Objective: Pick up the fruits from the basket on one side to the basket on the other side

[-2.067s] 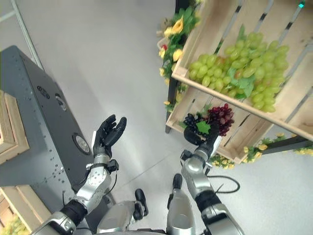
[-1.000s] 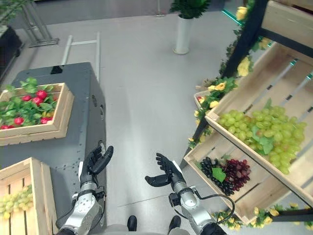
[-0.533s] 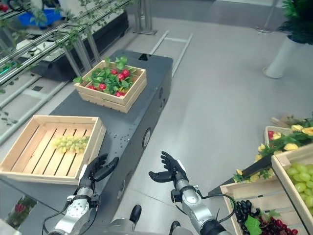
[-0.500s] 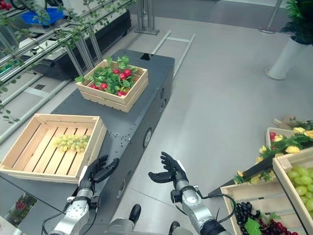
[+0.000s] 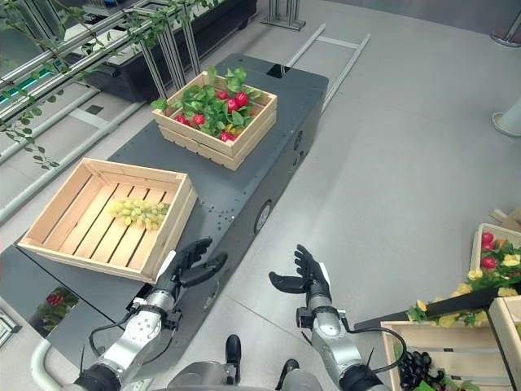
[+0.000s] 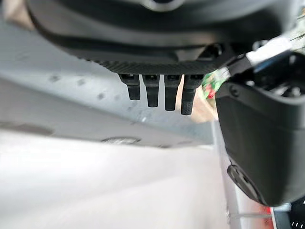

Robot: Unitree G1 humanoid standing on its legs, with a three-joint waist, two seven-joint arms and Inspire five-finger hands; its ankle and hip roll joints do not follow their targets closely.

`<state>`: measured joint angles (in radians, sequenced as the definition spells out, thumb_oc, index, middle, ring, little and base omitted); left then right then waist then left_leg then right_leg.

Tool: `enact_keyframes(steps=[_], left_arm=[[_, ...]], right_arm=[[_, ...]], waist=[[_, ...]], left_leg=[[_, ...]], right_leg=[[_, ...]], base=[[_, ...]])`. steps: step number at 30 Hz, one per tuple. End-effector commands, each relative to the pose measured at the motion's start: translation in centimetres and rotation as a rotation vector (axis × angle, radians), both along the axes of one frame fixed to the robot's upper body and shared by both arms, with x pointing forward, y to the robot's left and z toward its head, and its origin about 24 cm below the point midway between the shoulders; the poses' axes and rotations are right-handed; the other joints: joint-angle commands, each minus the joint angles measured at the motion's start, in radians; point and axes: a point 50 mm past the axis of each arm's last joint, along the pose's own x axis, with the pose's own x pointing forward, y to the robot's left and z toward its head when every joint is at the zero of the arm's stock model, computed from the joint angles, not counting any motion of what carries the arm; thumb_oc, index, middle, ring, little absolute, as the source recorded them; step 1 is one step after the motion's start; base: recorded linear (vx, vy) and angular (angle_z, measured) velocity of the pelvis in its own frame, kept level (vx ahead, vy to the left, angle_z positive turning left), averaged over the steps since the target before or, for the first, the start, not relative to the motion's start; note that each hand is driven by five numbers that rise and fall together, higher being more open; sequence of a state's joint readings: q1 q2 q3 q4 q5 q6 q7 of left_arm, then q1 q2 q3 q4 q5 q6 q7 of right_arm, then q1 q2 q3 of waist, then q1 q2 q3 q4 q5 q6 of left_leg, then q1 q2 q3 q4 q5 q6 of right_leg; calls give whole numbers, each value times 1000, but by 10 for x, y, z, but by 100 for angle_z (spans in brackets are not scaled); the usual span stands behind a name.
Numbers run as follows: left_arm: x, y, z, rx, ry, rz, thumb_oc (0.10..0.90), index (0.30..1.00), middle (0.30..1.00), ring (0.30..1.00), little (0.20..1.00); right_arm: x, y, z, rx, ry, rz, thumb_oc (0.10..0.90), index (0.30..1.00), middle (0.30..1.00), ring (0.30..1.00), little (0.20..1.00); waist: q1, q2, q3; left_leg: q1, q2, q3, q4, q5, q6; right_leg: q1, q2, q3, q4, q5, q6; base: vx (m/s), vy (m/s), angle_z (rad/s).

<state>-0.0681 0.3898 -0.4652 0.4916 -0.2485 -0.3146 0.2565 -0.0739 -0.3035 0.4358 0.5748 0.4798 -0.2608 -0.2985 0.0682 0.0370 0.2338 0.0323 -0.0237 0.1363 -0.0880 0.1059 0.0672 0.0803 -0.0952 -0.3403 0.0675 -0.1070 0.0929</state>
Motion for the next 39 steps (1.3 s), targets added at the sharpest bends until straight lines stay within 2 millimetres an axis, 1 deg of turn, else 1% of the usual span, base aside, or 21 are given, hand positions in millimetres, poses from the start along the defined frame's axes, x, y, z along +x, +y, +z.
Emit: enact_keyframes(steps=[1, 2, 3, 4, 5, 7, 10, 11, 13, 16, 18, 22, 27, 28, 31, 32, 33, 35, 36, 37, 39], left_arm=[[20, -11, 43, -81, -271, -5, 800, 900, 900, 900, 900], [19, -11, 42, -80, -270, -7, 800, 900, 900, 900, 900], [18, -11, 42, -80, -271, -10, 800, 900, 900, 900, 900], [16, -11, 42, -80, -274, -15, 800, 900, 900, 900, 900], [15, -11, 41, -77, -271, -22, 800, 900, 900, 900, 900], [12, -12, 38, -52, -262, -42, 800, 900, 900, 900, 900], [12, -13, 41, -43, -274, -56, 800, 900, 900, 900, 900], [16, -16, 45, -36, -297, -66, 800, 900, 900, 900, 900], [20, -23, 49, -18, -323, -103, 800, 900, 900, 900, 900], [24, -30, 52, -25, -337, -130, 800, 900, 900, 900, 900], [21, -31, 52, -39, -342, -142, 800, 900, 900, 900, 900], [15, -24, 48, -43, -325, -114, 800, 900, 900, 900, 900], [10, -23, 51, -19, -346, -156, 800, 900, 900, 900, 900], [9, -23, 52, -7, -356, -160, 800, 900, 900, 900, 900], [12, -23, 70, 3, -448, -181, 800, 900, 900, 900, 900], [12, -23, 70, 3, -448, -181, 800, 900, 900, 900, 900], [18, -28, 79, 1, -510, -194, 800, 900, 900, 900, 900], [25, -31, 89, -3, -549, -200, 800, 900, 900, 900, 900], [28, -31, 92, 16, -564, -191, 800, 900, 900, 900, 900], [31, -30, 96, 39, -591, -170, 800, 900, 900, 900, 900], [37, -18, 114, -25, -623, -117, 800, 900, 900, 900, 900]], right_arm=[[35, 7, 58, 40, -371, -77, 800, 900, 900, 900, 900], [36, 9, 60, 40, -383, -87, 800, 900, 900, 900, 900], [35, 10, 62, 36, -396, -94, 800, 900, 900, 900, 900], [34, 10, 65, 31, -413, -110, 800, 900, 900, 900, 900], [33, 9, 66, 32, -417, -119, 800, 900, 900, 900, 900], [31, 6, 65, 39, -412, -141, 800, 900, 900, 900, 900], [28, 6, 65, 38, -416, -157, 800, 900, 900, 900, 900], [28, 9, 66, 28, -422, -168, 800, 900, 900, 900, 900], [31, 8, 67, 13, -422, -213, 800, 900, 900, 900, 900], [32, 4, 65, 3, -406, -275, 800, 900, 900, 900, 900], [29, 6, 65, 1, -416, -290, 800, 900, 900, 900, 900], [28, 8, 64, 25, -377, -290, 800, 900, 900, 900, 900], [25, 2, 66, 26, -383, -263, 800, 900, 900, 900, 900], [24, 0, 65, 16, -379, -257, 800, 900, 900, 900, 900], [17, -10, 69, -7, -421, -276, 800, 900, 900, 900, 900], [17, -10, 69, -7, -421, -276, 800, 900, 900, 900, 900], [20, -13, 76, -23, -476, -280, 800, 900, 900, 900, 900], [25, -13, 82, -30, -518, -273, 800, 900, 900, 900, 900], [27, -12, 84, -41, -529, -263, 800, 900, 900, 900, 900], [28, -12, 85, -23, -524, -261, 800, 900, 900, 900, 900], [24, -17, 84, -16, -515, -263, 800, 900, 900, 900, 900]], waist=[[10, -3, -51], [12, -6, -48], [12, -5, -42], [10, -5, -28], [7, -7, -18], [-11, -9, 3], [-29, -4, 12], [-44, -5, 15], [-58, -3, 13], [-75, -2, 3], [-76, -13, -9], [-64, -23, -23], [-48, -44, -43], [-46, -50, -41], [-38, -62, 17], [-39, -62, 16], [-42, -42, 53], [-53, -31, 63], [-58, -32, 57], [-57, -27, 45], [-63, -17, 21]], left_leg=[[28, -53, -39, 31, -144, -23], [39, -63, -39, 37, -160, -12], [39, -66, -34, 45, -163, -5], [36, -71, -27, 61, -170, 7], [37, -76, -28, 69, -175, 13], [56, -80, -49, 68, -181, 17], [58, -71, -68, 68, -180, 19], [69, -65, -88, 63, -193, 17], [72, -66, -128, 53, -204, 19], [75, -80, -203, 50, -220, 25], [78, -89, -245, 60, -234, 24], [78, -60, -241, 85, -233, 6], [75, -5, -213, 155, -258, -34], [57, 3, -195, 202, -262, -44], [-165, 33, -126, 515, -141, -75], [-168, 34, -127, 518, -142, -75], [-198, 63, -64, 395, -96, -108], [-153, 91, 8, 259, -109, -105], [-126, 86, 3, 237, -124, -94], [-113, 53, -52, 207, -124, -87], [-47, 54, -69, 124, -121, -84]], right_leg=[[-7, 15, 19, 77, -9, -52], [-39, -12, 23, 215, -22, -31], [-72, -31, 22, 309, -10, -22], [-135, -69, 30, 470, 20, -14], [-172, -85, 48, 540, 43, -9], [-236, -75, 98, 559, 96, 3], [-280, -48, 136, 473, 142, -6], [-286, -28, 194, 283, 179, 0], [-293, -3, 282, 96, 206, 6], [-287, 26, 396, -7, 226, 15], [-248, 35, 417, -33, 222, 24], [-208, 21, 368, 1, 182, 22], [-143, 15, 286, 1, 111, -23], [-132, 9, 267, 7, 101, -32], [-75, -2, 204, 1, 86, -77], [-76, -1, 203, 1, 85, -77], [-59, -2, 174, 11, 66, -80], [-48, -16, 135, 16, 50, -75], [-51, -25, 129, 15, 51, -68], [-59, -26, 141, 12, 62, -57], [-57, -23, 143, 0, 59, -52]], base=[[113, 232, 20], [95, 190, 16], [107, 225, 15], [61, 188, 17], [63, 146, 17], [59, 31, 21], [94, -80, 44], [183, -185, 50], [216, -218, 56], [212, -197, 67], [266, -297, 97], [256, -273, 83], [262, -268, 34], [144, -165, 36], [47, -140, 42], [-54, -16, 66], [-58, 48, 51], [5, 76, 70], [95, 121, 70], [117, 128, 43], [184, 86, 4]])
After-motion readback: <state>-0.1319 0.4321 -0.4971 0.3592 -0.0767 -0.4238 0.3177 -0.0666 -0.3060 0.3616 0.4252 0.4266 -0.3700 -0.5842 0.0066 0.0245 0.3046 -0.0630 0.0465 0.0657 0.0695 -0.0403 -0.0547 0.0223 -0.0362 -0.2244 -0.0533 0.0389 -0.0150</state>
